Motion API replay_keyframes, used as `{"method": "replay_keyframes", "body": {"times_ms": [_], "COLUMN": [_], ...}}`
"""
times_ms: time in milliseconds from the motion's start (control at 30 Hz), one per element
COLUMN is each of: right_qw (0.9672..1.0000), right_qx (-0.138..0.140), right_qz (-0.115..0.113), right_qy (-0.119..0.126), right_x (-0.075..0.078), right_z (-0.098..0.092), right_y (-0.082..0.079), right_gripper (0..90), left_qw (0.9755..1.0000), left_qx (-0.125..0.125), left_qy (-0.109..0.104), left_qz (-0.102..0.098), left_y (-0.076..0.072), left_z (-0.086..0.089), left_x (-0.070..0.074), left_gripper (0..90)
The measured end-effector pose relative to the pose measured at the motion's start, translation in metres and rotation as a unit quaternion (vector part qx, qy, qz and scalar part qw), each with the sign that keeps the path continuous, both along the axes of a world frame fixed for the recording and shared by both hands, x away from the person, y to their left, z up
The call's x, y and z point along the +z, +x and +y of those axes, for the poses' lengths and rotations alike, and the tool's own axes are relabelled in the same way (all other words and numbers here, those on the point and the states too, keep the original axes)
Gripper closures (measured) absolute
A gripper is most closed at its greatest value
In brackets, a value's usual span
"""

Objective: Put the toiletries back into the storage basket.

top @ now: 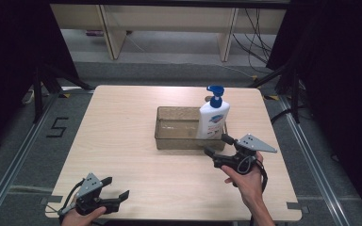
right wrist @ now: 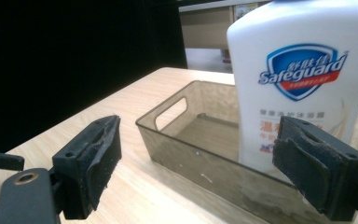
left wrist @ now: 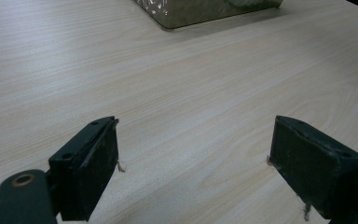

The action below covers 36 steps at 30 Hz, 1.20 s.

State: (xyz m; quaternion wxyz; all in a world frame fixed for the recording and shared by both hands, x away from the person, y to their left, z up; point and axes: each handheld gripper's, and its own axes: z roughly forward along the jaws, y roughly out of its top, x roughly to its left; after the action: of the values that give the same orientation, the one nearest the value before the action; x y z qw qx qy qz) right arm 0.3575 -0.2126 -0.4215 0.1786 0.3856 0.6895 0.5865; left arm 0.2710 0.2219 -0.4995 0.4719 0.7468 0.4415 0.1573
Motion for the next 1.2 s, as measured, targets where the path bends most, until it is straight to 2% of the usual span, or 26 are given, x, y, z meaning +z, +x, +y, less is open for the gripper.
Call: {"method": "replay_keyframes", "body": {"times_ms": [33, 67, 100, 133, 167, 200, 233, 267, 300, 333, 433, 467, 500, 567, 600, 633, 667, 700, 733, 767, 800, 833, 867, 933, 1167, 1200], "right_qw": [0.9999, 1.0000, 1.0000, 0.9999, 0.9999, 1.0000, 0.9999, 0.9998, 0.9999, 0.9999, 0.9998, 0.9996, 0.9997, 0.9997, 0.9996, 0.9997, 0.9997, 0.9996, 0.9995, 0.9995, 0.9994, 0.9996, 0.9994, 0.9994, 0.9992, 0.9991], "right_qx": [-0.003, 0.003, 0.004, 0.004, 0.007, 0.007, 0.007, 0.007, 0.003, 0.005, 0.003, 0.004, 0.003, 0.006, 0.002, 0.004, 0.007, 0.009, 0.009, 0.009, 0.008, 0.007, 0.010, 0.010, 0.007, 0.007], "right_qz": [0.013, -0.005, 0.008, 0.013, 0.009, 0.005, -0.001, 0.003, 0.016, 0.006, 0.009, 0.006, 0.014, 0.005, 0.020, 0.009, 0.014, 0.008, 0.015, 0.007, 0.024, 0.017, 0.012, 0.023, 0.023, 0.033], "right_qy": [0.007, -0.002, 0.001, -0.007, -0.010, -0.003, -0.011, -0.016, -0.003, -0.014, -0.017, -0.028, -0.021, -0.023, -0.020, -0.022, -0.018, -0.024, -0.026, -0.028, -0.022, -0.020, -0.032, -0.025, -0.033, -0.025], "right_x": [0.000, -0.001, -0.001, -0.001, -0.002, -0.004, -0.004, -0.004, -0.005, -0.006, -0.009, -0.009, -0.010, -0.012, -0.012, -0.014, -0.015, -0.015, -0.016, -0.017, -0.017, -0.018, -0.019, -0.020, -0.023, -0.024], "right_z": [0.001, 0.000, 0.001, 0.001, 0.001, 0.002, 0.001, 0.001, 0.003, 0.002, 0.001, 0.000, 0.001, 0.000, 0.001, 0.000, 0.000, -0.001, -0.001, -0.001, 0.000, 0.000, -0.002, -0.001, -0.004, -0.003], "right_y": [-0.002, -0.001, -0.002, -0.003, -0.003, -0.004, -0.004, -0.005, -0.007, -0.007, -0.009, -0.010, -0.012, -0.012, -0.016, -0.015, -0.017, -0.017, -0.018, -0.019, -0.021, -0.021, -0.022, -0.025, -0.030, -0.032], "right_gripper": [15.3, 15.3, 15.3, 15.3, 15.3, 15.3, 15.3, 15.3, 15.3, 15.3, 15.3, 15.3, 15.3, 15.3, 15.3, 15.3, 15.3, 15.3, 15.3, 15.4, 15.3, 15.3, 15.3, 15.3, 15.2, 15.2], "left_qw": [1.0000, 1.0000, 1.0000, 1.0000, 1.0000, 1.0000, 1.0000, 1.0000, 1.0000, 1.0000, 1.0000, 1.0000, 1.0000, 1.0000, 1.0000, 1.0000, 1.0000, 1.0000, 1.0000, 1.0000, 1.0000, 1.0000, 1.0000, 1.0000, 1.0000, 1.0000], "left_qx": [0.000, 0.000, 0.000, 0.000, 0.000, 0.000, 0.000, 0.000, 0.000, 0.000, 0.000, 0.000, -0.001, -0.001, -0.001, -0.002, -0.002, -0.006, -0.006, -0.006, -0.006, -0.006, -0.006, -0.006, -0.006, -0.006], "left_qy": [0.000, 0.000, 0.000, 0.000, -0.001, -0.001, -0.001, -0.001, 0.000, 0.000, -0.001, -0.001, 0.002, 0.002, 0.002, 0.002, 0.002, -0.003, -0.003, -0.003, -0.003, -0.003, -0.003, -0.002, -0.004, -0.003], "left_qz": [0.000, 0.000, 0.000, 0.001, 0.000, 0.000, 0.000, 0.000, 0.001, 0.001, 0.000, 0.000, 0.000, 0.000, 0.000, 0.000, 0.000, -0.003, -0.003, -0.003, -0.003, -0.003, -0.003, -0.003, -0.003, -0.003], "left_y": [0.000, 0.000, 0.000, 0.000, 0.000, 0.000, 0.000, 0.000, 0.000, 0.000, 0.000, 0.000, 0.000, 0.000, 0.000, 0.000, 0.000, 0.001, 0.001, 0.001, 0.001, 0.001, 0.001, 0.001, 0.001, 0.001], "left_z": [0.000, 0.000, 0.000, 0.000, 0.000, 0.000, 0.000, 0.000, 0.000, 0.000, 0.000, 0.000, 0.000, 0.000, 0.000, -0.001, -0.001, -0.001, -0.001, -0.001, -0.001, -0.001, -0.001, -0.001, -0.002, -0.002], "left_x": [0.000, 0.000, 0.000, 0.000, 0.000, 0.000, 0.000, 0.000, 0.000, 0.000, 0.000, 0.000, 0.000, 0.000, 0.000, 0.000, 0.000, -0.001, -0.001, -0.001, -0.001, -0.001, -0.001, -0.001, -0.001, -0.001], "left_gripper": [14.9, 14.8, 14.8, 14.8, 14.9, 14.8, 14.8, 14.8, 14.8, 14.8, 14.8, 14.9, 14.8, 14.9, 14.8, 14.8, 14.8, 14.8, 14.8, 14.8, 14.8, 14.8, 14.9, 14.8, 14.8, 14.8]}}
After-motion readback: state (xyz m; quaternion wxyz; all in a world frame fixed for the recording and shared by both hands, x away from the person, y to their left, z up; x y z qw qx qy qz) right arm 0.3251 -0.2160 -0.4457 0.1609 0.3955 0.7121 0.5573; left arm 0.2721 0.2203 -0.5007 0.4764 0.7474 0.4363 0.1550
